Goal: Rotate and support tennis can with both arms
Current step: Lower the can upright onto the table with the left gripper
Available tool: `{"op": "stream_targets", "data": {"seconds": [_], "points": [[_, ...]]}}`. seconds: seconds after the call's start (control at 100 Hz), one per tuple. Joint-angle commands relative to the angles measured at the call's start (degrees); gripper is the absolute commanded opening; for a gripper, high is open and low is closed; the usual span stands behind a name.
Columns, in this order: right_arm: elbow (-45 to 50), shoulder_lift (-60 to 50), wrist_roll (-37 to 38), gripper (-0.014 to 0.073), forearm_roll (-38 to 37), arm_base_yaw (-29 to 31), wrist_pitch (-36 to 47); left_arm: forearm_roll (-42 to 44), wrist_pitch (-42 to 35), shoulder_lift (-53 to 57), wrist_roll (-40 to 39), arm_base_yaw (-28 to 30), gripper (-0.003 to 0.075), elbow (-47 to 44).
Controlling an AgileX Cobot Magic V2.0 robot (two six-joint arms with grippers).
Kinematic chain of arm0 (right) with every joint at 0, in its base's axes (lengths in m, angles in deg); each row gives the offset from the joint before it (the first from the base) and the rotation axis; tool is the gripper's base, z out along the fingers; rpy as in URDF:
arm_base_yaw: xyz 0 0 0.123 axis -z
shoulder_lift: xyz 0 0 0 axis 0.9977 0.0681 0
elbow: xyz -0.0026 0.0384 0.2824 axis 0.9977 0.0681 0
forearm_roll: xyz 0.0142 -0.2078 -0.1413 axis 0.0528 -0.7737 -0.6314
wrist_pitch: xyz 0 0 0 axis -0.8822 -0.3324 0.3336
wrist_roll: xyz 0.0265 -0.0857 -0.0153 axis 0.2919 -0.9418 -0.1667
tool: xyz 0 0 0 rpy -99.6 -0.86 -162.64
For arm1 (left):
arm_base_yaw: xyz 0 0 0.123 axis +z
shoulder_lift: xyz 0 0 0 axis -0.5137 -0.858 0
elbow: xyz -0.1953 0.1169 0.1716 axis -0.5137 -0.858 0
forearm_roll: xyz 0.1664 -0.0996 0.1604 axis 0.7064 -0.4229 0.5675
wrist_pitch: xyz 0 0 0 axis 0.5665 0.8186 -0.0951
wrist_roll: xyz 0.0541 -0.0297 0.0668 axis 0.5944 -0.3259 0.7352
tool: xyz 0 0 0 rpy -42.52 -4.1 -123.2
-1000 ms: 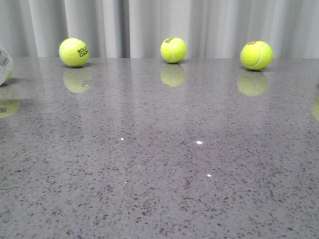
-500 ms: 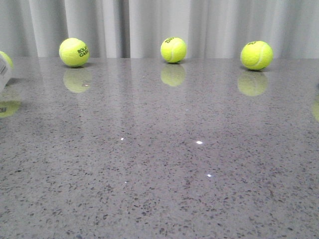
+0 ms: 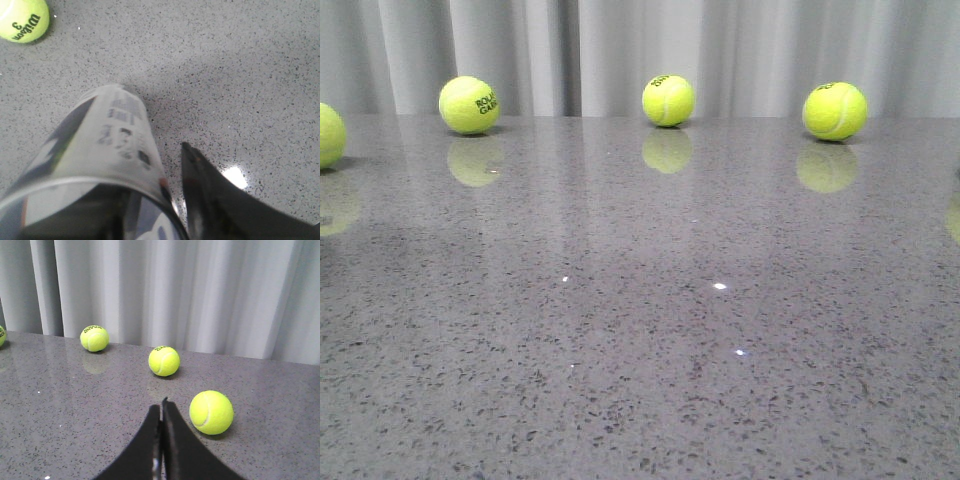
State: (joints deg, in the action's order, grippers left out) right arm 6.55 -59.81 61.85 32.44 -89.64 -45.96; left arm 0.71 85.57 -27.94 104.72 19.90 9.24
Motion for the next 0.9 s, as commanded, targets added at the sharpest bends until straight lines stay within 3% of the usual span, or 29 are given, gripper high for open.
{"op": "stream_targets", "data": {"seconds": [0.0, 0.3, 0.89], "points": [[-1.5, 0.5, 0.0, -0.0068, 0.3, 0.5, 4.4, -1.7, 0.3, -0.3, -0.8, 0.1, 0.0286, 1.3], [-1.5, 0.5, 0.0, -0.0068, 0.3, 0.5, 4.4, -1.7, 0.0, -5.3, -0.8, 0.1, 0.0377, 6.5], [-1.5, 0.5, 0.0, -0.0068, 0.3, 0.5, 4.4, 2.0, 0.3, -14.2, -0.6, 0.1, 0.0378, 16.8]]}}
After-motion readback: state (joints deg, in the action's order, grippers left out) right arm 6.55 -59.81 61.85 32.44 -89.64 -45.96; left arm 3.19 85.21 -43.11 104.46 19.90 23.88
